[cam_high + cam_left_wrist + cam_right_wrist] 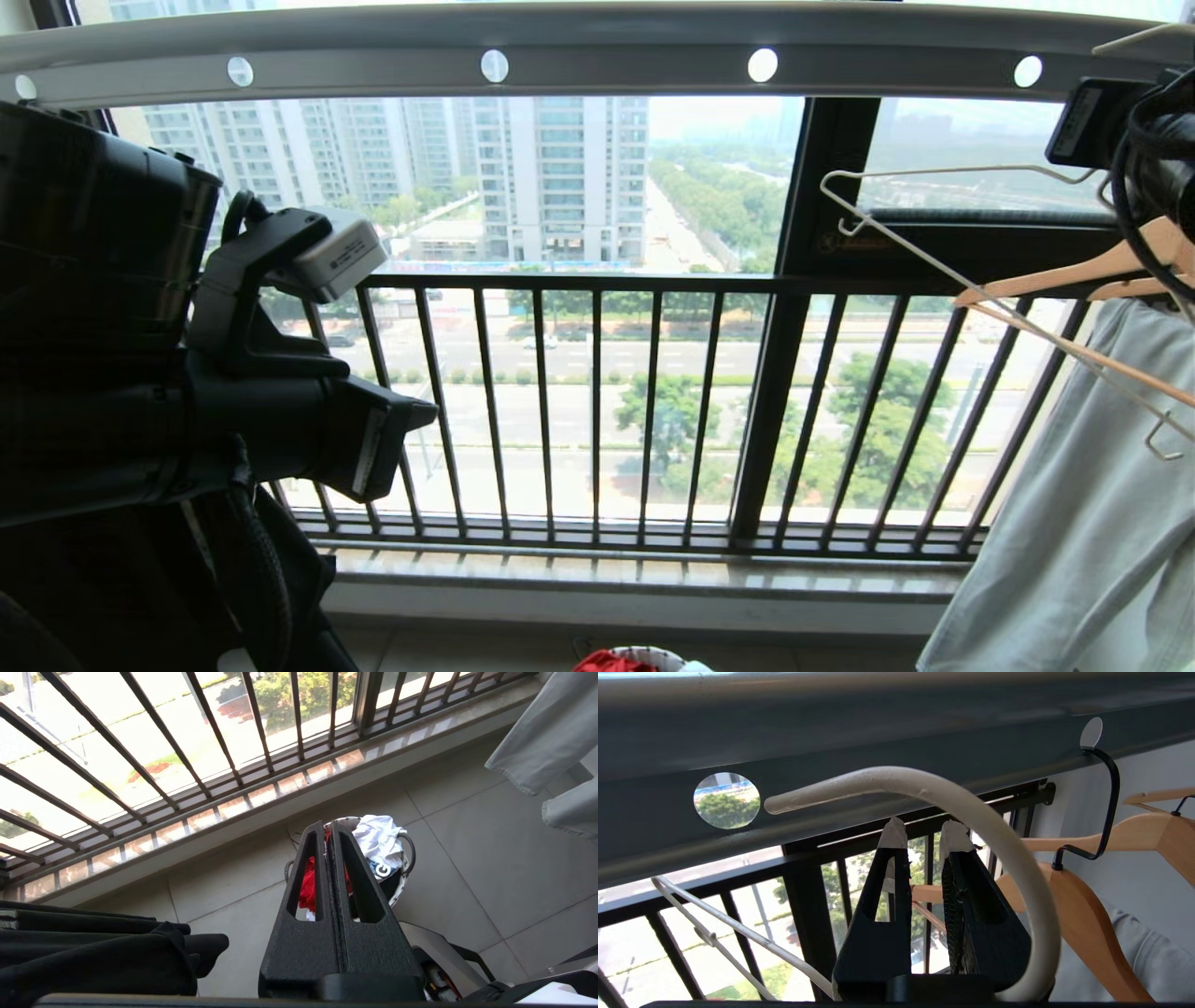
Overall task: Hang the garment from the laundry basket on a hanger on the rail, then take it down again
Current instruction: Hang the clothes rack on the clothesline
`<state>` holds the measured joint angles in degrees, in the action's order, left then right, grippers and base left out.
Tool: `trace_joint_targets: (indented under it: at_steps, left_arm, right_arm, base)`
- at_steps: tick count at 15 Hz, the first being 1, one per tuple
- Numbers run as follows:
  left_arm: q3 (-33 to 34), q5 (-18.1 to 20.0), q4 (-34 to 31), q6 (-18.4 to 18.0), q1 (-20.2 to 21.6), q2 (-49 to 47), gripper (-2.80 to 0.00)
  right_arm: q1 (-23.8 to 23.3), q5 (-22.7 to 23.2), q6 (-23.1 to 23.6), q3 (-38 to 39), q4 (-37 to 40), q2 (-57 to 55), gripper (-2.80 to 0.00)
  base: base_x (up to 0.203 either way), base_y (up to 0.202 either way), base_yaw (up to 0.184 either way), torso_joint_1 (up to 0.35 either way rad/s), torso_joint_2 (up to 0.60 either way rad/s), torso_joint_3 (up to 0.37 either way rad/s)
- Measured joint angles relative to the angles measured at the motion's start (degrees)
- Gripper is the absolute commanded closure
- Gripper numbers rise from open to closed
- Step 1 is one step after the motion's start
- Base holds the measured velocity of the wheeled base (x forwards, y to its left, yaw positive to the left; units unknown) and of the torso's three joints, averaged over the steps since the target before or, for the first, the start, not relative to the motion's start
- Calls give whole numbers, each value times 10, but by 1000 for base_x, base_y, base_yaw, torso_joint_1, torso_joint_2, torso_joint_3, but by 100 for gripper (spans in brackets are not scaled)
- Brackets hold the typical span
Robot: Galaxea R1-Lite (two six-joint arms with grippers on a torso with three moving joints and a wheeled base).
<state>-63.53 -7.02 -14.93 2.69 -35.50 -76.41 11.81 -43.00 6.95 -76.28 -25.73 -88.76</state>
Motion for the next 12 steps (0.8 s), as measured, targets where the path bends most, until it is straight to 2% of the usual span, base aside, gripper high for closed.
trace_joint_targets:
  at_steps: [12]
  left_arm:
    - [1, -1, 0, -1, 0, -16, 0]
  right_arm:
    - [-5, 11, 16, -41, -3, -59, 0]
  base:
    - [0, 0, 0, 0, 0, 0]
